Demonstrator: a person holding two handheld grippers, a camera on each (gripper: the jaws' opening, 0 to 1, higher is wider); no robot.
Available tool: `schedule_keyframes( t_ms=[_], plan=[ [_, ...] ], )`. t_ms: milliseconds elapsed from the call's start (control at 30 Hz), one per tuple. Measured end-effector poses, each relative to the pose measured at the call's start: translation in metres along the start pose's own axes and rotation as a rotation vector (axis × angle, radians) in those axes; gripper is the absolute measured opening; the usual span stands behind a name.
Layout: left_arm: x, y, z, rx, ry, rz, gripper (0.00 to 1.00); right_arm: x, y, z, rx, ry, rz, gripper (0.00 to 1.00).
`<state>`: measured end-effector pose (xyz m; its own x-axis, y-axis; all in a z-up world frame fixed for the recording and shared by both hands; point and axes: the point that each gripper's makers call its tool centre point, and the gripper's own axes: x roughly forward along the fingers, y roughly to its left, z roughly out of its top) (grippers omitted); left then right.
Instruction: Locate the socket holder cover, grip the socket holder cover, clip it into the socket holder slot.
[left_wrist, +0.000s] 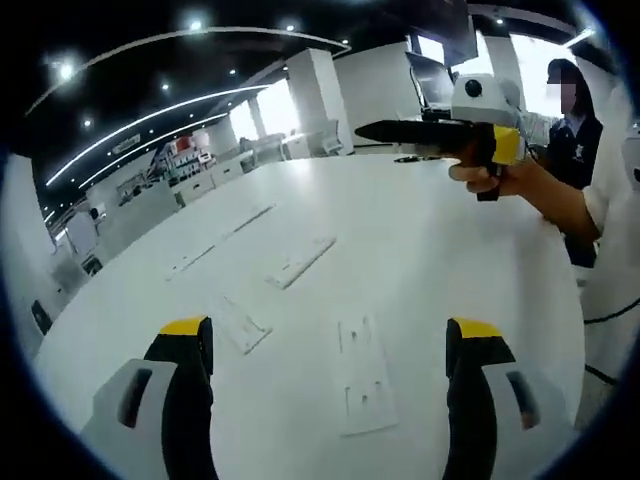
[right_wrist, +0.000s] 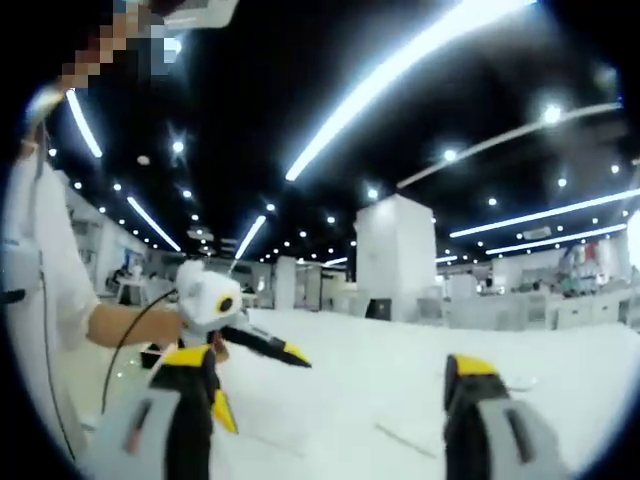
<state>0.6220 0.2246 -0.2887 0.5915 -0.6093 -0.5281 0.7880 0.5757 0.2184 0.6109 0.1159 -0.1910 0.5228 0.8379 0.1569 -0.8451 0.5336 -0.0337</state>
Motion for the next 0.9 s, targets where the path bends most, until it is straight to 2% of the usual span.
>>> schedule_keyframes(
  t_ms=[33, 100, 200, 267, 333, 500, 567, 600, 667, 767, 867, 900],
  plan=[
    [0.001, 0.0, -0.007, -0.017, 0.061, -0.002, 0.95, 0.0, 0.001, 0.0, 0.01, 0.002, 0.007, 0.93],
    [0.006, -0.001, -0.006, -0.019, 0.067, -0.021, 0.95, 0.0, 0.006, 0.003, 0.015, -0.009, 0.029, 0.93],
    [0.01, -0.004, -0.014, -0.053, 0.137, -0.035, 0.95, 0.0, 0.009, 0.004, 0.014, -0.014, 0.038, 0.93],
    [0.012, -0.005, -0.026, -0.046, 0.224, -0.029, 0.95, 0.0, 0.01, 0.004, 0.011, -0.008, 0.039, 0.92],
    [0.013, -0.008, -0.032, -0.022, 0.27, -0.05, 0.91, -0.003, 0.009, 0.009, 0.014, -0.022, 0.041, 0.92],
    [0.014, -0.013, -0.028, -0.048, 0.311, -0.061, 0.79, -0.007, 0.005, 0.017, 0.027, -0.055, 0.03, 0.89],
    [0.015, -0.013, -0.03, -0.061, 0.351, -0.054, 0.78, -0.008, 0.005, 0.019, 0.032, -0.063, 0.03, 0.88],
    [0.013, -0.016, -0.035, -0.079, 0.39, -0.063, 0.76, -0.009, 0.005, 0.02, 0.032, -0.064, 0.029, 0.88],
    [0.016, -0.012, -0.033, -0.069, 0.386, -0.074, 0.71, -0.009, 0.006, 0.021, 0.033, -0.069, 0.031, 0.88],
    [0.019, -0.027, -0.036, -0.094, 0.431, -0.089, 0.63, -0.01, 0.006, 0.022, 0.034, -0.073, 0.035, 0.87],
    [0.019, -0.029, -0.038, -0.104, 0.447, -0.095, 0.53, -0.011, 0.006, 0.022, 0.035, -0.073, 0.036, 0.86],
    [0.019, -0.031, -0.038, -0.108, 0.448, -0.104, 0.46, -0.011, 0.006, 0.022, 0.035, -0.073, 0.036, 0.86]
  ],
)
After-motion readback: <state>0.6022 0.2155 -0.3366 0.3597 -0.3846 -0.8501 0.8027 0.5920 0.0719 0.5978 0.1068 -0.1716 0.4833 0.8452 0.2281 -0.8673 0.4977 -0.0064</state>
